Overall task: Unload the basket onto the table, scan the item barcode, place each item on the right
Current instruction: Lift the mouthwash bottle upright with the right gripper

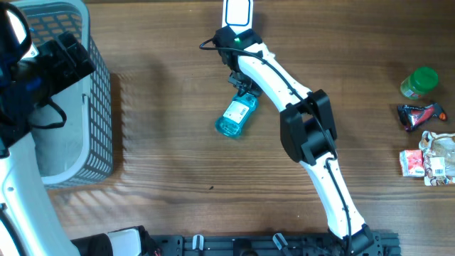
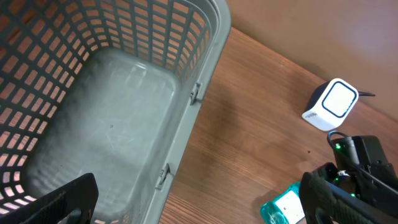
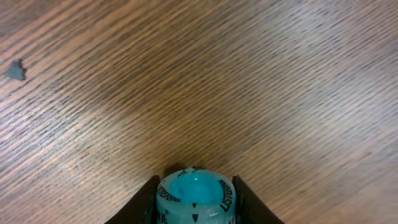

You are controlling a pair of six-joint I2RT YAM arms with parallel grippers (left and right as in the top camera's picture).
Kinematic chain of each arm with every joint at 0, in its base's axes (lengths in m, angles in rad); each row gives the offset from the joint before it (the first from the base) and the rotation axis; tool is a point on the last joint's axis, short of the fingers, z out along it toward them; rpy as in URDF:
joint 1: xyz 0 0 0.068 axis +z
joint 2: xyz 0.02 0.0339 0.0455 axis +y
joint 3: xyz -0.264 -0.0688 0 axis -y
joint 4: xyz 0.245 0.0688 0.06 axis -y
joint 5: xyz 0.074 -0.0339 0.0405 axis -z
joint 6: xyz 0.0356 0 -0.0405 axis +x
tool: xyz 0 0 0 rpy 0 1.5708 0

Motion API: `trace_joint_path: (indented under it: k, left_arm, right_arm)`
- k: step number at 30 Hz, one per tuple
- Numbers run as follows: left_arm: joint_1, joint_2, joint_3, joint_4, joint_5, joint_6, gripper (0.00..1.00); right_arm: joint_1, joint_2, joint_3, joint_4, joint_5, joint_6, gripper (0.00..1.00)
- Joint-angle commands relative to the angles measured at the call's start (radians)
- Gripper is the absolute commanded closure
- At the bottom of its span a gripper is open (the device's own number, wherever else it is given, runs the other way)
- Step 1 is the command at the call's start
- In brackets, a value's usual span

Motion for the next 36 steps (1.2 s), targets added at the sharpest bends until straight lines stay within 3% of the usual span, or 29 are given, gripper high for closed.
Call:
trace_joint_path:
  k: [1, 11, 16, 36]
  left_arm:
    - [0.008, 0.001, 0.008, 0.002, 0.005, -0.001, 0.0]
    - [0.008, 0.001, 0.008, 0.002, 0.005, -0.001, 0.0]
    - [0.008, 0.001, 0.008, 0.002, 0.005, -0.001, 0.0]
    - [0.008, 0.001, 0.008, 0.002, 0.005, -0.001, 0.0]
  right_arm:
    - [0.004, -0.127, -0.008, -0.009, 0.046, -0.055, 0.81]
    - [0.005, -0.261, -0.009, -0.082, -0.047, -0.106, 0.85]
    - [0.006, -0.262, -0.008, 0.014, -0.02, -0.275, 0.86]
    - [0.007, -0.31, -0.008, 0.172, 0.015, -0.515, 0.85]
